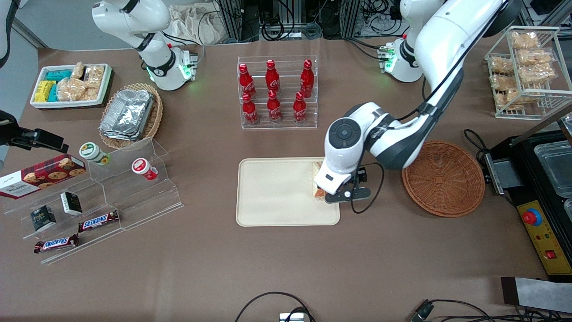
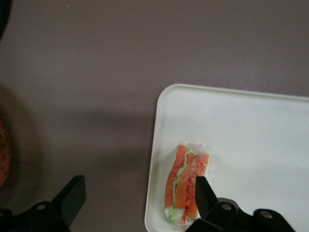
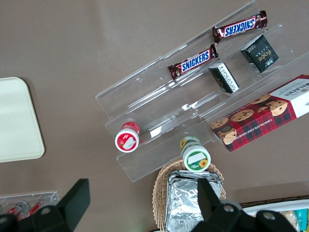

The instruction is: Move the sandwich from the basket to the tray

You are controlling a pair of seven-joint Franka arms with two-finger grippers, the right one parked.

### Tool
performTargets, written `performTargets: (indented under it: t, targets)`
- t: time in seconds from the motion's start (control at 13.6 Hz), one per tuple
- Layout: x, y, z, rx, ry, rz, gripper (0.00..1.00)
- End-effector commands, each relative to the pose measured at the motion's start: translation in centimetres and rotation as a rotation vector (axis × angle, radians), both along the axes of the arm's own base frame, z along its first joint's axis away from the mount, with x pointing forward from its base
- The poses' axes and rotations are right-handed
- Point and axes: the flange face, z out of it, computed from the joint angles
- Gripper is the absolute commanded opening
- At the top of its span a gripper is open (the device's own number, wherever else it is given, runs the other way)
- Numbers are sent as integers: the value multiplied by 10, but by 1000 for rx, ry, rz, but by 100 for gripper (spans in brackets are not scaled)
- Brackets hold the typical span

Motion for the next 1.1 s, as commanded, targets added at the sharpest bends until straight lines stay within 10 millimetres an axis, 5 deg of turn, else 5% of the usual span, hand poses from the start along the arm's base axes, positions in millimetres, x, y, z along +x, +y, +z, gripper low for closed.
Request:
performTargets:
  t: [0.0,0.44,1.03]
  targets:
    - [13,16,26,-1,-4,58,100]
    - [46,82,79,-2,-31,177,100]
    - [58,127,95,34,-14,221,100]
